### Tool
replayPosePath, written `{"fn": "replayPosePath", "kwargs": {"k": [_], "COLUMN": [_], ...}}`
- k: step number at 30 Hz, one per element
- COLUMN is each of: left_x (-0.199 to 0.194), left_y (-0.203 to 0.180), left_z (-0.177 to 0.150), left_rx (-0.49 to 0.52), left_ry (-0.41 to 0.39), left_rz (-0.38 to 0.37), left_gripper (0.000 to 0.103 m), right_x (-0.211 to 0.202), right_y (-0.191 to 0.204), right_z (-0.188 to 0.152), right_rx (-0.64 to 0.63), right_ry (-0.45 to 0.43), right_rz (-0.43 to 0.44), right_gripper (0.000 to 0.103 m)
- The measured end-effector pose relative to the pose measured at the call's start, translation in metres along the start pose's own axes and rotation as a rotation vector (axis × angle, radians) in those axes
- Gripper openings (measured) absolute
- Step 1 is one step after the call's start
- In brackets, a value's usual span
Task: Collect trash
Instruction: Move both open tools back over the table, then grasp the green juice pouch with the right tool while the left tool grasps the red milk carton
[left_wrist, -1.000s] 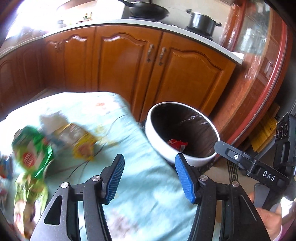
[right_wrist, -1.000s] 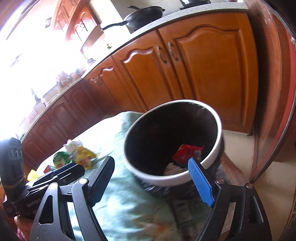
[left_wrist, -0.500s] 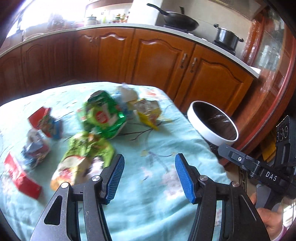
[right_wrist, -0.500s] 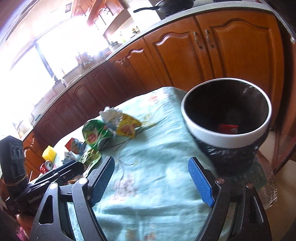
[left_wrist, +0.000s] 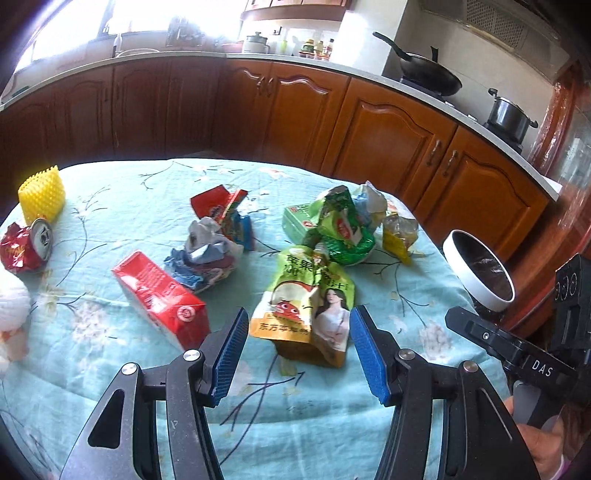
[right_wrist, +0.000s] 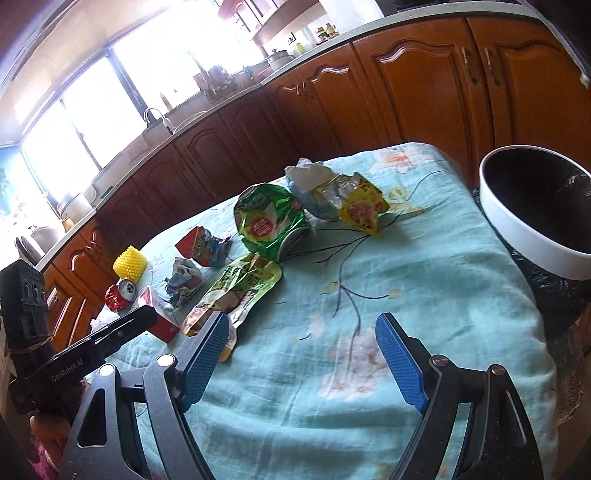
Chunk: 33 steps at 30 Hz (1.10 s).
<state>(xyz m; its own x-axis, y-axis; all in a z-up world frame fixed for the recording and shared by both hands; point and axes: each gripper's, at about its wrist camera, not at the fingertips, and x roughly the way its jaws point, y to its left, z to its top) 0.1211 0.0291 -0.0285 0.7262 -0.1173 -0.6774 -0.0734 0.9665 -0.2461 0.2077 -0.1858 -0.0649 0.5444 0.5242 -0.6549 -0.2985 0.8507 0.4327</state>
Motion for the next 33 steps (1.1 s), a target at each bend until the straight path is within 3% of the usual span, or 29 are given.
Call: {"fn": "replayPosePath", "kwargs": {"k": [10,15,19,23,25,27,33], "left_x": [-0.009,0.014,0.037,0.046,0.045,0.042,0.027], "left_y": [0.051,0.062,0.074,0.080,0.078,0.075,0.063], "left_z": [0.012,0.023,0.025,0.025,0.026,0.024,0.015], "left_rx": [-0.136,-0.158,-0.174,-0.181,-0.155,-0.124,-0.056], "left_ry": [0.005,0.045,0.087,0.088,0.080,0.071,0.047], "left_rz": [0.141,0.176,0.202,0.163,0.152,0.153,0.156], "left_gripper": [0.062,0.063,0.063,0.059,0.047,0.039,0.031], "right_x": [0.038,0.065,0.087,0.101,0.105,0.111,0.097], "right_y": [0.016,0.020,0.022,0.026,0.027,0.029,0.040], "right_z": [-0.002,0.000,0.002,0.006,0.009,0.009,0.002], "right_rx": [0.029,0.070,0.105,0.131,0.142,0.140,0.079], "right_ry": [0.063,0.129,0.177,0.189,0.192,0.215,0.197], "right_rz": [0.069,0.127,0.168,0.194,0.207,0.216,0.219], "right_gripper": [0.081,0.061,0.057,0.054,0.045,0.009,0.005]}}
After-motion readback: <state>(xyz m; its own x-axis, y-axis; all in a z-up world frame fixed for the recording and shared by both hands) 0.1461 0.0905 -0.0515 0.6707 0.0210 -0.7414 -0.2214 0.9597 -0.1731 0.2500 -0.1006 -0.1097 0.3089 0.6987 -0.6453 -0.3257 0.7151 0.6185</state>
